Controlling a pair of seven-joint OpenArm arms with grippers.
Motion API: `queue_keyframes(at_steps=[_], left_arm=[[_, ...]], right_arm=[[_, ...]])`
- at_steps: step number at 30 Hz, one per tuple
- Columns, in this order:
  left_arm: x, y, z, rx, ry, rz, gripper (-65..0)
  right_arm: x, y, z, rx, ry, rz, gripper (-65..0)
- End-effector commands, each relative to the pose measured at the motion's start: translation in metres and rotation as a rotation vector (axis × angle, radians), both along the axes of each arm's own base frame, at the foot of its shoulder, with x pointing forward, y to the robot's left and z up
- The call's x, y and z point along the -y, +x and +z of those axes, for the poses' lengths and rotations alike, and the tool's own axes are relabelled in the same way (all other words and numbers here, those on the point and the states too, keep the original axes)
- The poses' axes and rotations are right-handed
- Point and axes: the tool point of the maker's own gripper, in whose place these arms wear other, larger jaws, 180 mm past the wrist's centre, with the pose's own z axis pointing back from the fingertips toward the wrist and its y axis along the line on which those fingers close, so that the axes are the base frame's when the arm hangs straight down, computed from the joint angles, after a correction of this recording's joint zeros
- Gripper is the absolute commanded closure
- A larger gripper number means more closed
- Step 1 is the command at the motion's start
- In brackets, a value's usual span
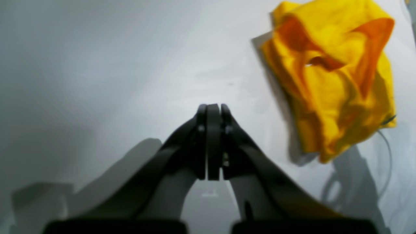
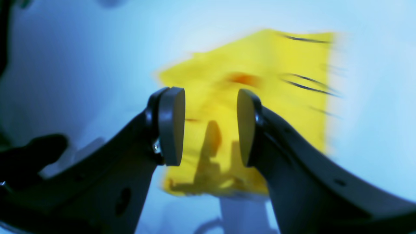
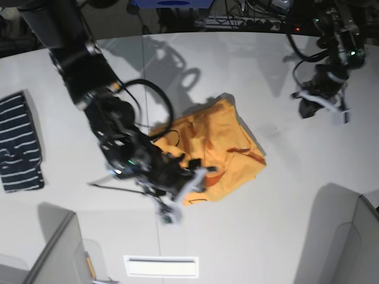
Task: Fold the T-shirt properly
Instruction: 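Grasp the bundle edge with the left gripper and the corner with the right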
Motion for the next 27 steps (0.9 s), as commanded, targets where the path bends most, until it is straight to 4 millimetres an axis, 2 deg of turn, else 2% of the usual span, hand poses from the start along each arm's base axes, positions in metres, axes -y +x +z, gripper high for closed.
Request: queue_keyframes(at_steps=[1, 5, 6, 8, 10, 12, 15, 17, 21, 27], left_arm=[[0.011, 0.015, 0.013, 0.06, 0.018, -0.026, 0.0], [0.057, 0.042, 0.008, 0.097, 0.148, -0.126, 0.0], [0.072, 0.047, 0.009, 0.126, 0.201, -0.169, -1.6], [0.103, 0.053, 0.011, 0.193, 0.298, -0.268, -13.3], [0.126, 0.057, 0.014, 0.244, 0.366, -0.313, -26.2], [0.131, 0.06, 0.015, 0.248, 0.418, -0.278, -39.0], [0.128, 0.069, 0.023, 0.258, 0.475, -0.215, -49.5], [0.125, 0.079, 0.032, 0.279, 0.513, -0.186, -50.0], [0.125, 0.094, 0.037, 0.291, 0.566, -0.18, -48.7], [0.136, 0.105, 0.016, 0.077, 0.575, -0.243, -48.7]], right_arm=[[0.007, 0.001, 0.01, 0.032, 0.024, -0.011, -25.1], [0.06, -0.008, -0.005, 0.047, 0.014, -0.127, -25.5], [0.074, -0.011, -0.009, 0.05, 0.01, -0.159, -25.5], [0.096, -0.014, -0.012, 0.06, 0.007, -0.215, -25.7], [0.113, -0.02, -0.014, 0.059, 0.001, -0.252, -25.7], [0.125, -0.026, -0.017, 0.054, -0.006, -0.276, -25.7], [0.131, -0.031, -0.023, 0.039, -0.012, -0.292, -25.7], [0.134, -0.034, -0.026, 0.031, -0.012, -0.302, -25.7], [0.133, -0.036, -0.029, 0.024, -0.01, -0.299, -25.7], [0.132, -0.036, -0.028, 0.024, -0.007, -0.299, -25.7]])
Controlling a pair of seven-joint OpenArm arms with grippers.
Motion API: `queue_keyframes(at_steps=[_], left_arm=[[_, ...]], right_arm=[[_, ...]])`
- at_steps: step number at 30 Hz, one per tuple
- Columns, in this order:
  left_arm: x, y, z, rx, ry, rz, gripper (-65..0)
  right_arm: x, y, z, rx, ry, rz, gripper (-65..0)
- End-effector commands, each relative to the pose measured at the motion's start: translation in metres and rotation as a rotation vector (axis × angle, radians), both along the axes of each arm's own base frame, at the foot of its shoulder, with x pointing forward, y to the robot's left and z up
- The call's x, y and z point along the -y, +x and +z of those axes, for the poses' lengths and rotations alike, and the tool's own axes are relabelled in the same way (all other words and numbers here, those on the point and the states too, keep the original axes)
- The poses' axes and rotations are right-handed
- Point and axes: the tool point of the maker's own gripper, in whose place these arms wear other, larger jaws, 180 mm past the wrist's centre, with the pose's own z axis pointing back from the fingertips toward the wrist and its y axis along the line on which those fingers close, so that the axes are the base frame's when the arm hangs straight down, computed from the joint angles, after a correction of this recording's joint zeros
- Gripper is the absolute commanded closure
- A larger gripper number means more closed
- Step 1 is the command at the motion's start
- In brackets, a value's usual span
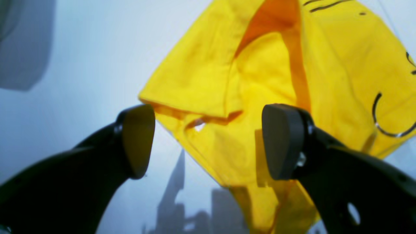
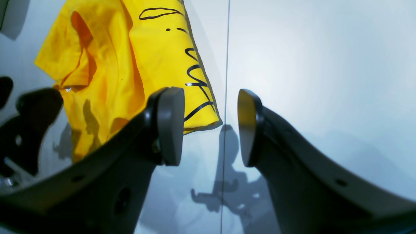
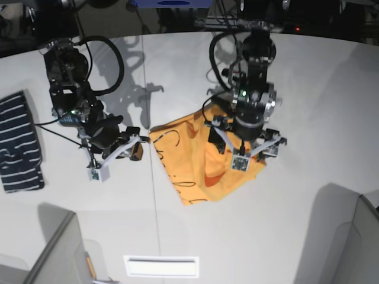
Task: Fold the T-shirt properly
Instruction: 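Grasp the bundle edge with the left gripper and the corner with the right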
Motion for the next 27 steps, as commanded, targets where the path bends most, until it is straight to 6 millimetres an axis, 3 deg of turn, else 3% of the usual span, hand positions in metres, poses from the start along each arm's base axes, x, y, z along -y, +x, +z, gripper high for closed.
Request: queue_keyframes(at_steps=[1, 5, 8, 11, 14, 23, 25, 27], left_arm=[[0.003, 0.01, 0.014, 0.047, -0.004, -0.001, -48.7], [0.008, 0.021, 0.025, 0.075, 0.007, -0.016, -48.7], [0.008, 0.023, 0.011, 0.035, 0.016, -0.019, -48.7], [0.007, 0.018, -0.016, -0.044, 0.028, -0.021, -48.7], [0.005, 0.021, -0.026, -0.075, 0.034, -0.018, -48.7], [0.005, 0.023, -0.028, -0.079, 0.034, -0.015, -48.4], [0.004, 0.023, -0.029, -0.081, 0.034, -0.013, -45.7], [0.004, 0.023, -0.028, -0.08, 0.034, -0.012, -37.4]], right_arm=[[0.002, 0.009, 0.015, 0.058, -0.001, -0.001, -25.7], [0.0, 0.008, 0.014, 0.054, 0.0, 0.004, -25.7], [0.001, 0.008, 0.014, 0.054, 0.0, 0.002, -25.7], [0.001, 0.008, 0.014, 0.053, 0.0, 0.003, -25.7], [0.0, 0.008, 0.014, 0.052, 0.0, 0.004, -25.7], [0.0, 0.007, 0.013, 0.05, 0.0, 0.006, -25.5], [0.0, 0.007, 0.013, 0.05, 0.0, 0.006, -25.5], [0.0, 0.007, 0.013, 0.05, 0.0, 0.006, -25.5]])
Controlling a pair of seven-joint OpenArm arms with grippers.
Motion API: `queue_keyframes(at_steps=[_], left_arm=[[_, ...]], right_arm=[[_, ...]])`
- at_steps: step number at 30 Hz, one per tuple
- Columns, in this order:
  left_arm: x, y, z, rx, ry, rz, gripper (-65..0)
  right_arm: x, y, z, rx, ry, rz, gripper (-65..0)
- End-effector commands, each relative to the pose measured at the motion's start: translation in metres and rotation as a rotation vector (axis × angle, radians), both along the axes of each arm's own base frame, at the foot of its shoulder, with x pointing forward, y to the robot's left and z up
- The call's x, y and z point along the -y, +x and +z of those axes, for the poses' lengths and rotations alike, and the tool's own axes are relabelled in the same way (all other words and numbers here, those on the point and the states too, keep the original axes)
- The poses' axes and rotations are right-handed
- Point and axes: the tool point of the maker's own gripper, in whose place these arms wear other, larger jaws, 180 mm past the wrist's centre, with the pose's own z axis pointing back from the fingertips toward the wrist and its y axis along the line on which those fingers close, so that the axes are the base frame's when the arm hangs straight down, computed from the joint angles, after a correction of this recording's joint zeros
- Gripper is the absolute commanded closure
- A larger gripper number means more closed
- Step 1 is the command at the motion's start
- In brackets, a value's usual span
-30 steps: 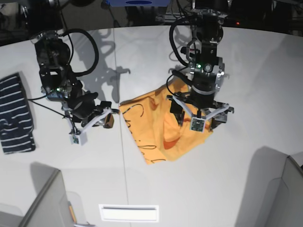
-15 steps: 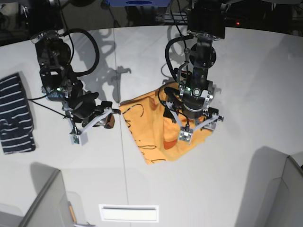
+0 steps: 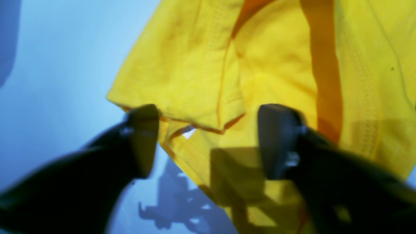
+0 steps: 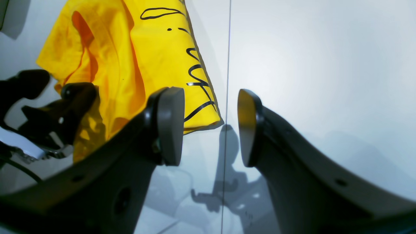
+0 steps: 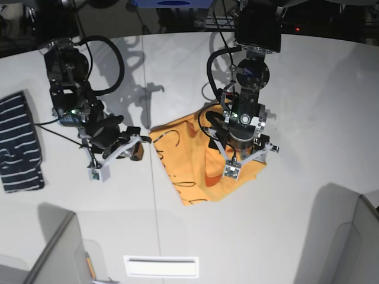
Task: Fold the T-shirt properly
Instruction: 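Grasp the bundle edge with the left gripper and the corner with the right, then pull the grasped edge outward with the left gripper to spread the shirt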
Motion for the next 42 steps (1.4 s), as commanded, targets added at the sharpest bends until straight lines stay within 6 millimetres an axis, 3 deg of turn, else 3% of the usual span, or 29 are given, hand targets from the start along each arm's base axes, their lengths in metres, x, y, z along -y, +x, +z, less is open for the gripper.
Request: queue_keyframes(at_steps=[1, 4, 10, 13, 18, 29, 36, 42], left_arm=[[0.002, 0.015, 0.018, 0.063, -0.007, 0.0, -32.6], [0.003, 0.017, 0.019, 0.066, -0.007, -0.002, -22.5], [0.002, 0.019, 0.022, 0.075, -0.009, 0.002, -11.4], [-0.01, 0.019, 0.022, 0.073, -0.012, 0.039, -0.2], [-0.036, 0.025, 0.032, 0.101, -0.018, 0.117, 0.0], [-0.043, 0.037, 0.046, 0.139, -0.017, 0.13, 0.0], [-0.08, 0.043, 0.056, 0.166, -0.01, 0.221, 0.0], [-0.099, 0.044, 0.06, 0.174, 0.03, 0.23, 0.0]], right_arm=[[0.001, 0.008, 0.014, 0.051, 0.0, 0.003, -25.5], [0.0, 0.008, 0.013, 0.05, 0.0, 0.004, -25.5], [0.0, 0.008, 0.013, 0.049, 0.0, 0.005, -25.4], [0.0, 0.007, 0.013, 0.047, 0.0, 0.005, -25.4], [0.0, 0.007, 0.013, 0.049, 0.0, 0.003, -25.4], [0.0, 0.007, 0.012, 0.044, 0.001, 0.004, -25.2], [0.0, 0.004, 0.009, 0.036, 0.002, 0.003, -25.2], [-0.001, 0.004, 0.009, 0.039, 0.002, 0.005, -25.2]])
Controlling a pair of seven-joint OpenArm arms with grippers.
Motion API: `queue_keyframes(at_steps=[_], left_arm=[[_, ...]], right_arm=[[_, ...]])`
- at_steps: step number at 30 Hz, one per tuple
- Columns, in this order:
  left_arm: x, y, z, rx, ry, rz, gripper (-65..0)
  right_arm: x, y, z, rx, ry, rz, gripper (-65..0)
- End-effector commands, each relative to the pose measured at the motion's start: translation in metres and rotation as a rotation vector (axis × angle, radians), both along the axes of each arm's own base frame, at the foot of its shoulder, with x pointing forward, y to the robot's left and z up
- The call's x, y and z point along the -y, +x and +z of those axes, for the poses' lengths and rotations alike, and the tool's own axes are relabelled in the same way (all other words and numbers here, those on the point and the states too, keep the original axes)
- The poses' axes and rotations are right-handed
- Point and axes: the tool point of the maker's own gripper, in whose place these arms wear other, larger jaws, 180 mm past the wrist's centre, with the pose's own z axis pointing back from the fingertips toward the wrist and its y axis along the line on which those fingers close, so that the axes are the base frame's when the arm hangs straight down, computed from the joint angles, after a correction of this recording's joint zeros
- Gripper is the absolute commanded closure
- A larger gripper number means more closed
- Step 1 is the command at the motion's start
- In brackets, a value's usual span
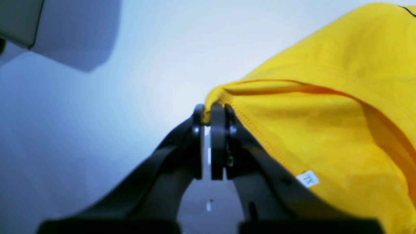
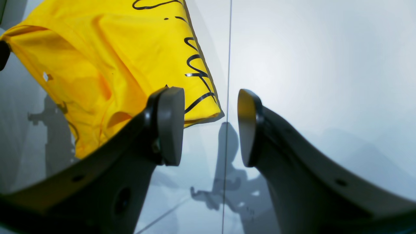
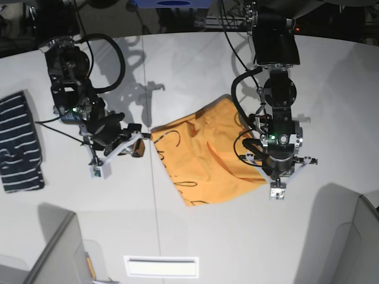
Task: Fold the T-shirt properly
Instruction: 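Pull the grasped edge outward with the left gripper to spread the shirt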
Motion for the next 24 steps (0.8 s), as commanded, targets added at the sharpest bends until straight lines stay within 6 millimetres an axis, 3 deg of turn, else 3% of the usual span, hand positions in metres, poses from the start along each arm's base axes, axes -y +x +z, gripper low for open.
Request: queue_keyframes(at_steps=[1, 11, 15, 19, 22, 24], left_arm=[[-0.006, 0.012, 0.019, 0.061, 0.021, 0.004, 0.0], [-0.014, 0.008, 0.016, 0.047, 0.042, 0.008, -1.5], [-0.016, 0.002, 0.012, 0.036, 0.052, 0.011, -28.1], [-0.017, -0.006, 0.037, 0.113, 0.056, 0.015, -50.5], [-0.011, -0.025, 0.059, 0.186, 0.044, 0.023, -58.6], [0.006, -0.043, 0.049, 0.163, 0.007, 0.01, -58.6]], right_arm=[[0.001, 0.01, 0.015, 0.058, -0.001, 0.001, -25.2], [-0.006, 0.009, 0.015, 0.055, 0.018, 0.004, -25.1], [-0.006, 0.009, 0.015, 0.055, 0.018, 0.004, -25.1], [-0.006, 0.009, 0.015, 0.053, 0.018, 0.004, -25.1], [-0.006, 0.008, 0.014, 0.052, 0.018, 0.004, -25.1], [-0.006, 0.009, 0.014, 0.053, 0.018, 0.003, -25.1]])
